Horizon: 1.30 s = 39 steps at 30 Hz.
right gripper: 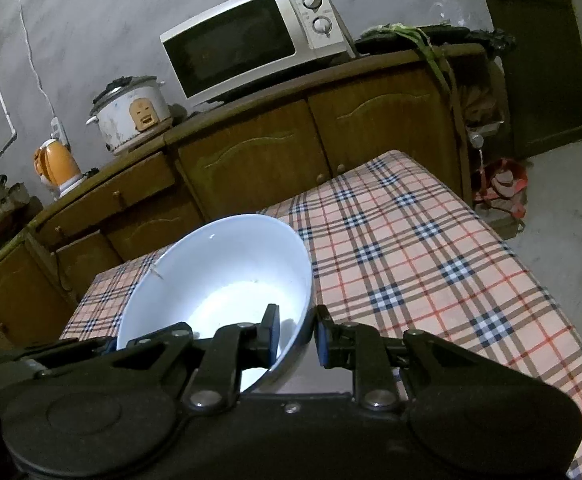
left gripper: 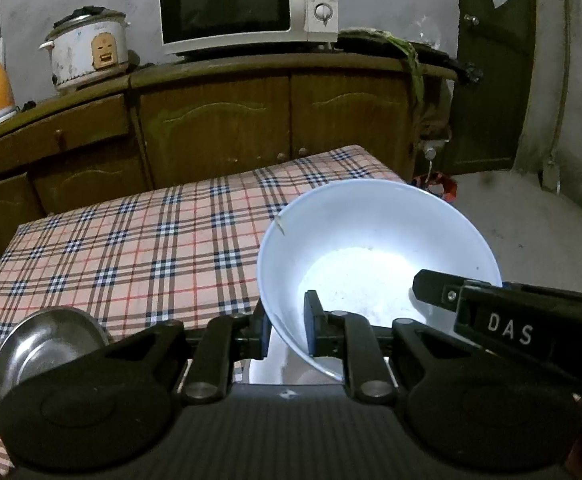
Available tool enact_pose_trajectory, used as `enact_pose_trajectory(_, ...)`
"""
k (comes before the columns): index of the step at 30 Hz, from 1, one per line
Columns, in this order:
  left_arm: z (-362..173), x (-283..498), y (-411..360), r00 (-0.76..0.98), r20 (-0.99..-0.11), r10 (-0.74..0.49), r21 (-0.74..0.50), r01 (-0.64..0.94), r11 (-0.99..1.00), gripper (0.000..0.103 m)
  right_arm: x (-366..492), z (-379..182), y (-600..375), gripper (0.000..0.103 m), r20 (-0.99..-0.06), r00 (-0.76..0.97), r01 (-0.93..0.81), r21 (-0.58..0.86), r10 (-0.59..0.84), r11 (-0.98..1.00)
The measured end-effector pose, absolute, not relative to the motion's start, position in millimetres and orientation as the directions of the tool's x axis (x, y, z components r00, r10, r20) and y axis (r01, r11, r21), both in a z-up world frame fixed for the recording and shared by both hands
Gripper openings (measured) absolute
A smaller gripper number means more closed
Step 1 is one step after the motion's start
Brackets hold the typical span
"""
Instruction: Organize plates and bowls
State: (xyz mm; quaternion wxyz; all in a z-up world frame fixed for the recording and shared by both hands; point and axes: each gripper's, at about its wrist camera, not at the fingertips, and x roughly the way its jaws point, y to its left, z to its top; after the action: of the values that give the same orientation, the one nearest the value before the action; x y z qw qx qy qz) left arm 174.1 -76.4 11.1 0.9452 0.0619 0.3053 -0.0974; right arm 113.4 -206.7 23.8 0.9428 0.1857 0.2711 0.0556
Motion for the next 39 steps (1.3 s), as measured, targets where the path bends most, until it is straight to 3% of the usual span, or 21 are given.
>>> enact_pose_trajectory(39,-46,189,-66,0.711,-0.69,-0.136,0.075,0.258,0.963,0.018,132,-47,-193,0.025,-0.619,0.75,0.023,0.378,0.234,0.926)
